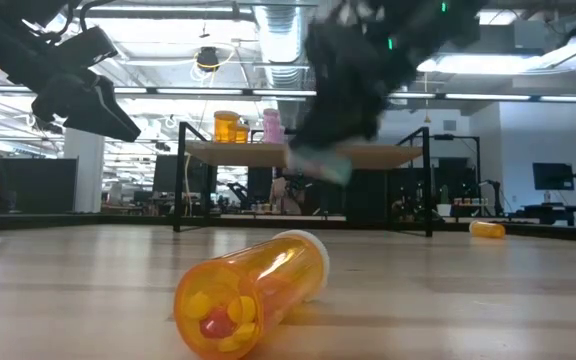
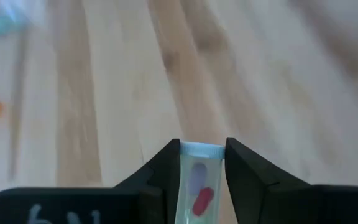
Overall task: Pick and place medicine bottles onto shelf by color
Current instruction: Put the top small blue pill bottle aligned with other small blue pill bottle on the shelf
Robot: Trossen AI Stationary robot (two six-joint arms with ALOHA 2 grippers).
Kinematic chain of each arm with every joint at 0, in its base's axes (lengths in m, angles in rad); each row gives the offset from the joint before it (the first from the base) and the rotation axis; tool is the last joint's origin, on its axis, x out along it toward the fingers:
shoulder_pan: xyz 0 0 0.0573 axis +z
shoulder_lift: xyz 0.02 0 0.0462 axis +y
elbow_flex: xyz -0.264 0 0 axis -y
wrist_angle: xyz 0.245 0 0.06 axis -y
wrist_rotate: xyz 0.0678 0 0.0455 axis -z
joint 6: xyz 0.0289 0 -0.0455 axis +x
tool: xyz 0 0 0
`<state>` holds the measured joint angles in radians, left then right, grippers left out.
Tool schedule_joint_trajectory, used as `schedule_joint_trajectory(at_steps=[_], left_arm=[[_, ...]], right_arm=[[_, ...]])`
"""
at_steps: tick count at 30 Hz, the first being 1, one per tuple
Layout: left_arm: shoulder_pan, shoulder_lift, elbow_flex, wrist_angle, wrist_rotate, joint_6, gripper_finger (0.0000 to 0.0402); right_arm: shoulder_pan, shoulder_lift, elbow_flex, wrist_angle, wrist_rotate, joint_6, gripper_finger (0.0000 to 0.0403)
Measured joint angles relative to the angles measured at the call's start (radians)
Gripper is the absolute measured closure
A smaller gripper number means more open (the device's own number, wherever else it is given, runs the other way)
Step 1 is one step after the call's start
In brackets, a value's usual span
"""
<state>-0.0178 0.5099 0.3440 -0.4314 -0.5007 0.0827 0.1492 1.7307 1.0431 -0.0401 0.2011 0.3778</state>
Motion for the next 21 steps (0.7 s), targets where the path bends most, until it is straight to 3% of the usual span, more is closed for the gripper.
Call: schedule_joint_trajectory(at_steps=[8, 12, 21], left_arm=[[0.000, 0.000, 0.000, 0.000, 0.000, 0.000, 0.0149], [0.000, 0.000, 0.000, 0.000, 0.000, 0.000, 0.0149], [0.000, 0.000, 0.000, 0.000, 0.000, 0.000, 0.0149]], right_arm=[[-0.020, -0.146, -0.016, 0.286, 0.245, -0.267, 0.0275], [-0.084, -0.177, -0.081, 0.543, 0.250, -0.368, 0.0274], [-0.257, -0.152, -0.275, 1.012, 0.207, -0.424, 0.0274]])
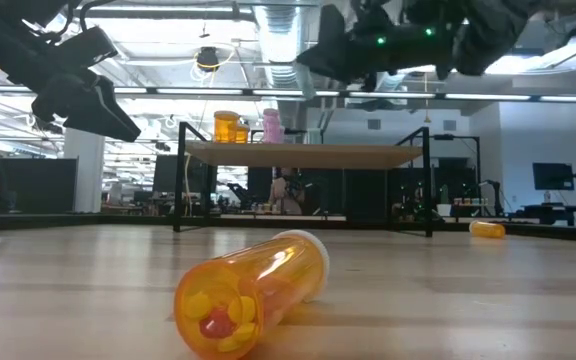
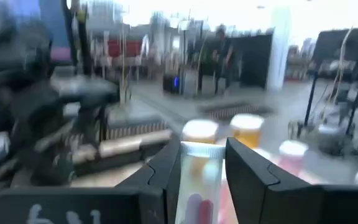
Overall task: Pick and place medicine bottles onto shelf by color
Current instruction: Put the top small blue pill bottle aligned with other small blue pill bottle on the shelf
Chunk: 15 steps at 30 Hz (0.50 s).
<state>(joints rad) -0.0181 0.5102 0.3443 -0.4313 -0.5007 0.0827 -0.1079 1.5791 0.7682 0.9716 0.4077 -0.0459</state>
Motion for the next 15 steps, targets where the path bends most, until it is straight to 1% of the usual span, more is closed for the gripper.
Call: schedule_joint_trajectory(at_steps=[2, 4, 6, 10, 15], left_arm=[[0.000, 0.000, 0.000, 0.000, 0.000, 0.000, 0.0149], [0.000, 0.000, 0.000, 0.000, 0.000, 0.000, 0.0149], [0.000, 0.000, 0.000, 0.000, 0.000, 0.000, 0.0149], [0.000, 0.000, 0.000, 0.000, 0.000, 0.000, 0.0149], [0.000, 0.000, 0.000, 0.000, 0.000, 0.000, 0.0149]], right_arm=[[-0.031, 0.015, -0.030, 0.115, -0.010, -0.007, 0.0274], [-0.061, 0.034, -0.061, 0.167, -0.014, -0.008, 0.0275], [-0.086, 0.067, -0.062, 0.204, -0.015, -0.007, 0.0275], [-0.131, 0.122, -0.056, 0.226, -0.024, 0.045, 0.0273], [-0.136, 0.161, -0.047, 0.265, -0.044, 0.057, 0.0274]])
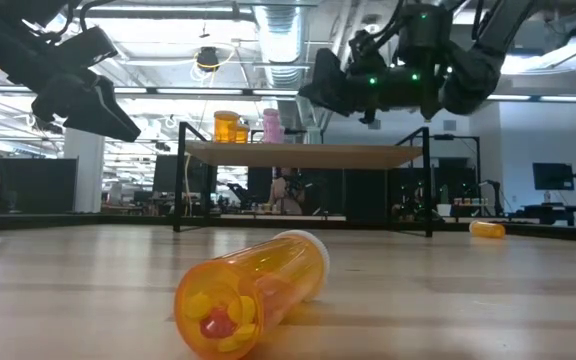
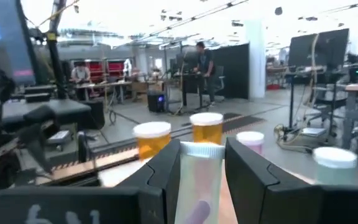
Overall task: Pick and place medicine bottles onto shelf by color
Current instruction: Put the top small blue pill bottle aligned with other small blue pill bottle on the shelf
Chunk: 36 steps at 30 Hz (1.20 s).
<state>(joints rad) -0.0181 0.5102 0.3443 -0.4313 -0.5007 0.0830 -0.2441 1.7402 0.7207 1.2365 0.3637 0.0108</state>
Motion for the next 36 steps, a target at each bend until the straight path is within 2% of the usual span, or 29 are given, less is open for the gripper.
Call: schedule_joint_trajectory(at_steps=[18, 24, 28, 32, 36], left_arm=[[0.000, 0.000, 0.000, 0.000, 0.000, 0.000, 0.0149], [0.001, 0.000, 0.000, 0.004, -0.050, 0.005, 0.0149], [0.001, 0.000, -0.001, 0.022, -0.014, -0.002, 0.0149], [0.001, 0.019, -0.060, 0.331, 0.074, -0.149, 0.0149], [0.001, 0.073, -0.108, 0.665, 0.089, -0.263, 0.0149]], right_arm=[[0.042, -0.032, 0.001, 0.029, -0.022, 0.003, 0.0272], [0.055, -0.043, 0.001, 0.029, -0.024, -0.012, 0.0273], [0.060, -0.051, 0.001, 0.024, -0.024, -0.015, 0.0271], [0.062, -0.059, 0.001, 0.022, -0.024, -0.019, 0.0270], [0.068, -0.062, 0.001, 0.027, -0.024, -0.019, 0.0270]])
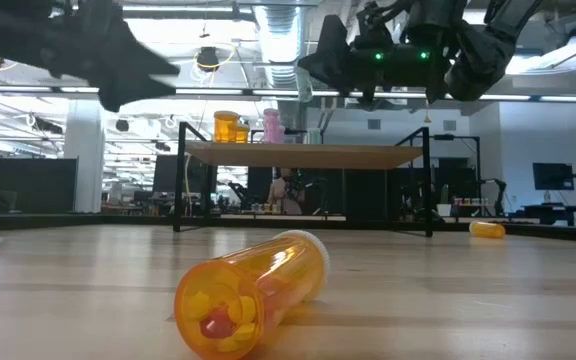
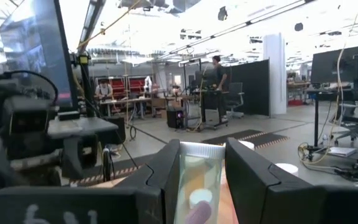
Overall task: Pick and place medicine bottles onto shelf by color
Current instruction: Put the top small blue pill bottle aligned with other small blue pill bottle on the shelf
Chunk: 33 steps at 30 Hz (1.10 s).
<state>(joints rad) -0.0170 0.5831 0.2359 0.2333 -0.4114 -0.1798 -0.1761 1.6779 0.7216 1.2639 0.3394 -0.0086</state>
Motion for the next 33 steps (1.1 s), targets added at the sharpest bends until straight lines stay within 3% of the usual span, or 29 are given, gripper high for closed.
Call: schedule_joint_trajectory(at_steps=[6, 11, 19, 25, 33], left_arm=[[0.000, 0.082, -0.011, 0.246, -0.003, 0.004, 0.0149], [0.004, 0.157, -0.012, 0.355, -0.019, -0.104, 0.0149], [0.072, 0.360, 0.016, 0.533, -0.035, -0.107, 0.0149], [0.146, 0.527, 0.113, 0.535, 0.170, -0.128, 0.0149], [0.174, 0.720, 0.276, 0.538, 0.364, -0.137, 0.0149]], right_arm=[[0.014, -0.003, 0.000, -0.006, -0.001, 0.000, 0.0269], [0.020, -0.013, 0.000, 0.005, -0.002, -0.003, 0.0269], [0.029, -0.013, 0.000, 0.002, -0.002, 0.000, 0.0269], [0.040, -0.013, 0.001, 0.010, -0.002, 0.000, 0.0269], [0.074, -0.012, 0.027, 0.008, -0.038, 0.000, 0.0269]])
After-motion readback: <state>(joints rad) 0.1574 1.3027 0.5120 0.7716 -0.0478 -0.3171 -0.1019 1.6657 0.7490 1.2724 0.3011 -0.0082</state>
